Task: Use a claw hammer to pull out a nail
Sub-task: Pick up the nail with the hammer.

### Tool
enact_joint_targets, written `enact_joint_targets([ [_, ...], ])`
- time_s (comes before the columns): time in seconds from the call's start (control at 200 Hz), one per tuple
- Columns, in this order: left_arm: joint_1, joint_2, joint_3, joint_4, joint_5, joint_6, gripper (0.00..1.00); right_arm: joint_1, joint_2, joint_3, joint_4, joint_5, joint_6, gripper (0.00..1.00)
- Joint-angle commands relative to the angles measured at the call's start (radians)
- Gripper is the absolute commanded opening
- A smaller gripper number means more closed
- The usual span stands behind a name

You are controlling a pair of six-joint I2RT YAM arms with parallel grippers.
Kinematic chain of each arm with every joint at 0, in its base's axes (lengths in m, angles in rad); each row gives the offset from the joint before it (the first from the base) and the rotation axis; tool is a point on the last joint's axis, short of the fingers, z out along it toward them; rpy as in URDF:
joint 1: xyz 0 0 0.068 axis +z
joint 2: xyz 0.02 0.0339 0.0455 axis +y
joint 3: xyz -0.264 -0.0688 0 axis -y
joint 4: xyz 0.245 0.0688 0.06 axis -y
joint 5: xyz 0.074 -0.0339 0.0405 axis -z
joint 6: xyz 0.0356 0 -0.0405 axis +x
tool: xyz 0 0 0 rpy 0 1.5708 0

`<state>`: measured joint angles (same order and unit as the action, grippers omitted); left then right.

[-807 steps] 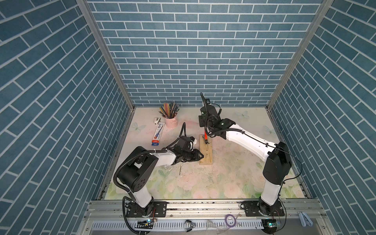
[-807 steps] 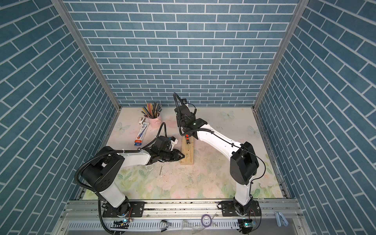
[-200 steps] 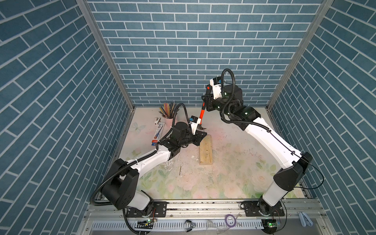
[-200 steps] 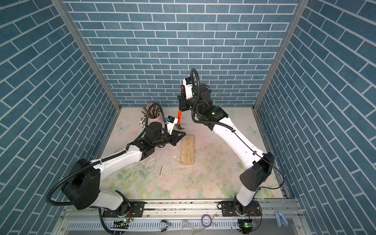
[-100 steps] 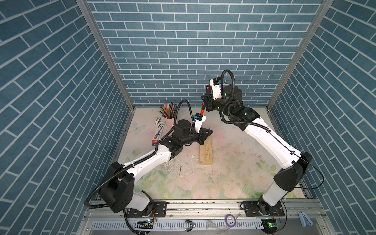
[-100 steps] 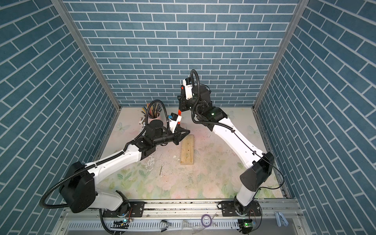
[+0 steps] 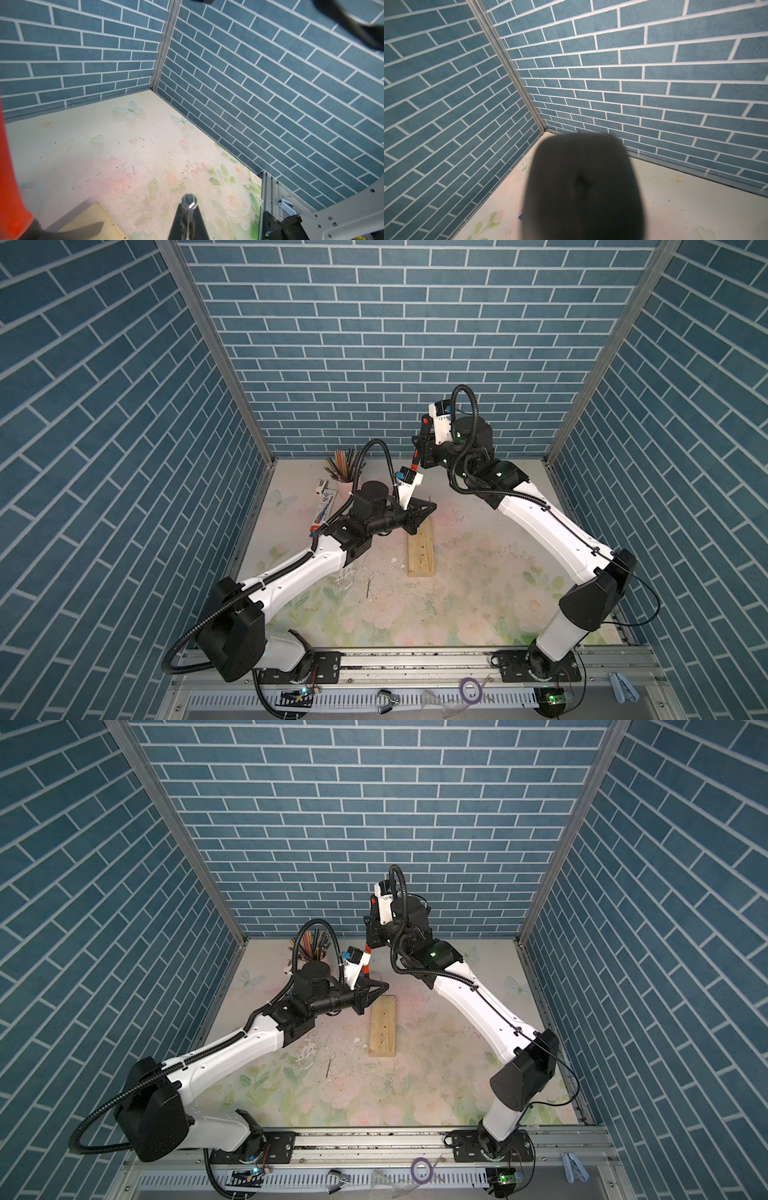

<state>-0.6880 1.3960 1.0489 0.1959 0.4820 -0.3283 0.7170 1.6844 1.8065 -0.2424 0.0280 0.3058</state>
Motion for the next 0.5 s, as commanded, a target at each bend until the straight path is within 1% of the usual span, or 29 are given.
enact_joint_targets([
  [0.0,-0.003,-0.023,0.050,-0.096,-0.021,0.019,0.00,-0.004,-0.064,-0.005,0.126,0.051,-0.019,0.00],
  [0.065,-0.004,-0.032,0.063,-0.164,-0.052,0.017,0.00,-0.005,-0.065,-0.012,0.132,0.069,-0.032,0.00],
  [0.135,-0.004,-0.041,0.086,-0.265,-0.113,0.015,0.00,-0.008,-0.067,-0.020,0.138,0.075,-0.043,0.00],
  [0.2,-0.003,-0.048,0.109,-0.372,-0.160,0.017,0.00,-0.013,-0.073,-0.040,0.156,0.081,-0.053,0.00],
  [0.295,0.005,-0.052,0.152,-0.526,-0.194,0.019,0.00,-0.020,-0.084,-0.068,0.186,0.084,-0.064,0.00],
  [0.375,0.008,-0.056,0.186,-0.662,-0.257,0.010,0.00,-0.030,-0.091,-0.087,0.197,0.084,-0.069,0.00],
  [0.495,0.023,-0.069,0.182,-0.801,-0.325,-0.010,0.00,-0.042,-0.108,-0.125,0.224,0.087,-0.079,0.00],
])
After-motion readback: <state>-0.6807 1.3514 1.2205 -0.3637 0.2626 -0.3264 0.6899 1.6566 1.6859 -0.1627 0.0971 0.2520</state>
